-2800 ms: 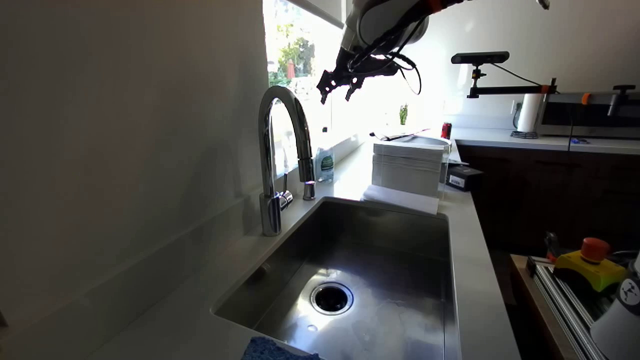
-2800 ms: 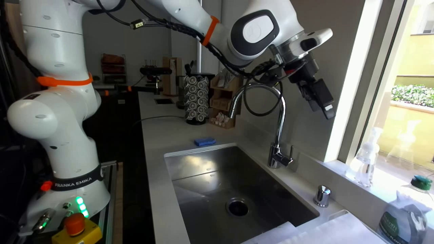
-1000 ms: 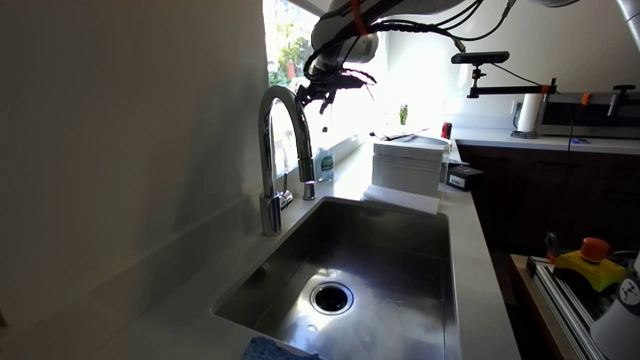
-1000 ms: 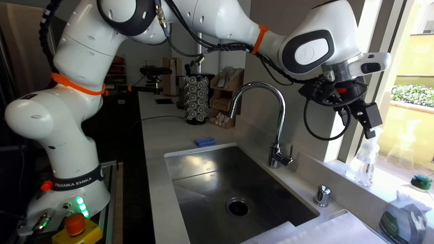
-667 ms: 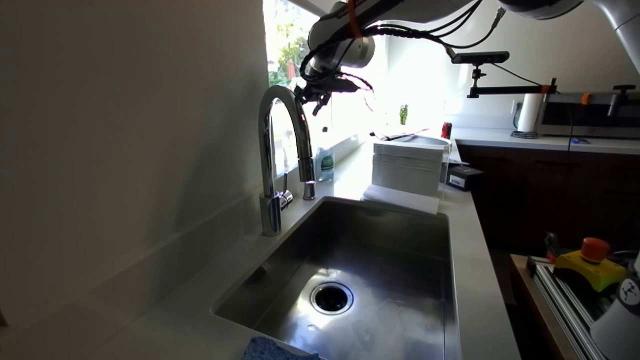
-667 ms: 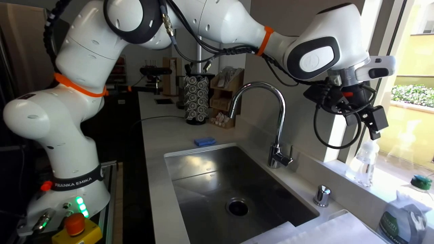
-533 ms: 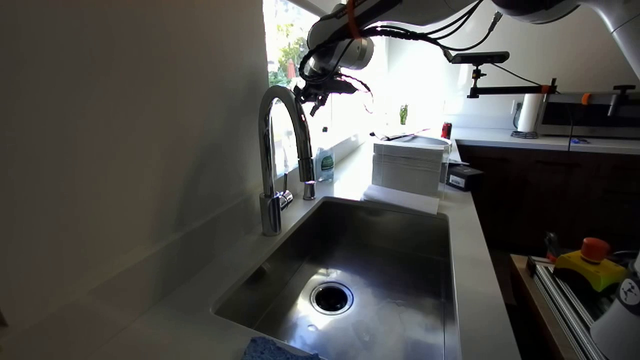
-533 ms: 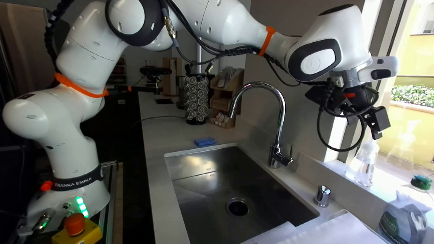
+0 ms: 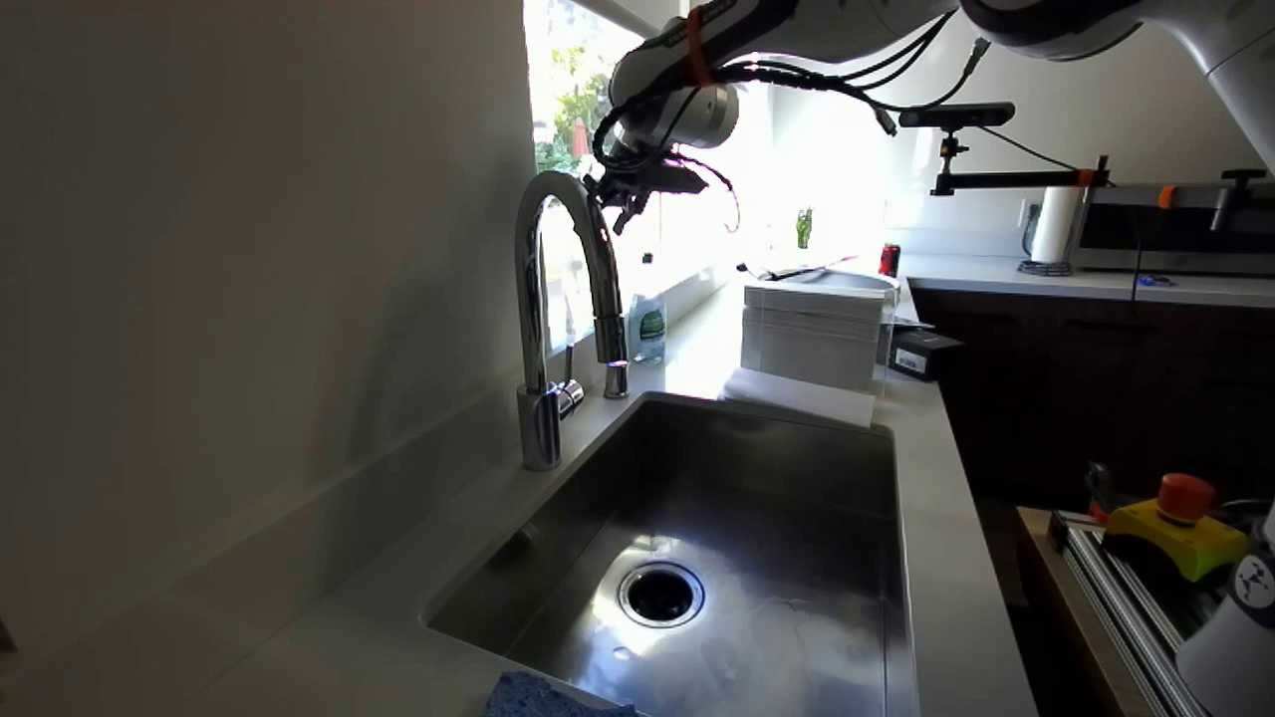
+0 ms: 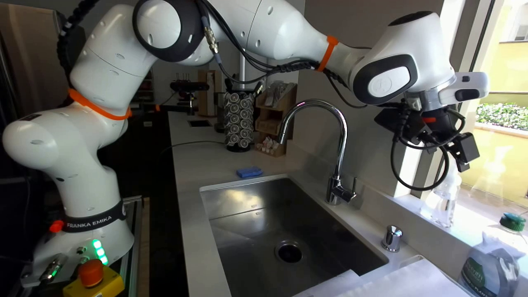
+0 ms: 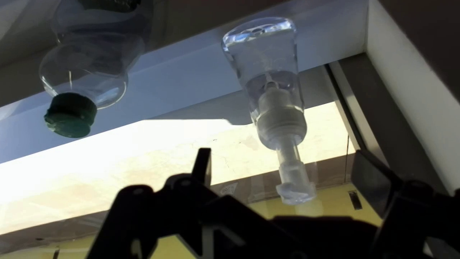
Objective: Remove the bottle from the window sill
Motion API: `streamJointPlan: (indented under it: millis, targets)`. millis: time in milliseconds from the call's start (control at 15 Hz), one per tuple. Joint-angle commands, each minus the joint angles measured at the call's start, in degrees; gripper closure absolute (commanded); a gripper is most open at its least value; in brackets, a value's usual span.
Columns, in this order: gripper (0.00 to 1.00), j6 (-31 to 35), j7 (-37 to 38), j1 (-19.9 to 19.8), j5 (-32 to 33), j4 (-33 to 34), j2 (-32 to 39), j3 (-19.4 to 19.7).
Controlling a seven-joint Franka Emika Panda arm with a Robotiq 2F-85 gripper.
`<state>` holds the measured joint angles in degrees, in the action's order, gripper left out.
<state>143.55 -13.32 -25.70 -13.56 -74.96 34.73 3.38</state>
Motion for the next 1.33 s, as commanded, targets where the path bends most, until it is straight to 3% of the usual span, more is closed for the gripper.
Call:
streamJointPlan:
  millis: [0, 400, 467, 733, 800, 933, 1267]
  targets:
    - [0.0, 1.17, -1.25, -0.56, -0.79, -0.51, 0.31, -0.69]
    - [0.0, 2.26, -4.45, -2.23, -2.62, -0.62, 0.83, -3.49]
    - [0.07, 3.09, -5.38, -2.64, -3.05, -0.44, 1.18, -4.18]
    - [0.05, 6.31, -8.67, -4.34, -4.95, 0.11, 2.33, -6.96]
    - [0.25, 6.84, -9.45, -4.73, -5.24, 0.2, 2.57, -7.53]
    - [0.31, 7.86, -10.98, -5.58, -5.87, 0.29, 2.91, -8.87]
    - [0.71, 8.5, -14.18, -7.66, -6.69, 0.53, 3.38, -11.83]
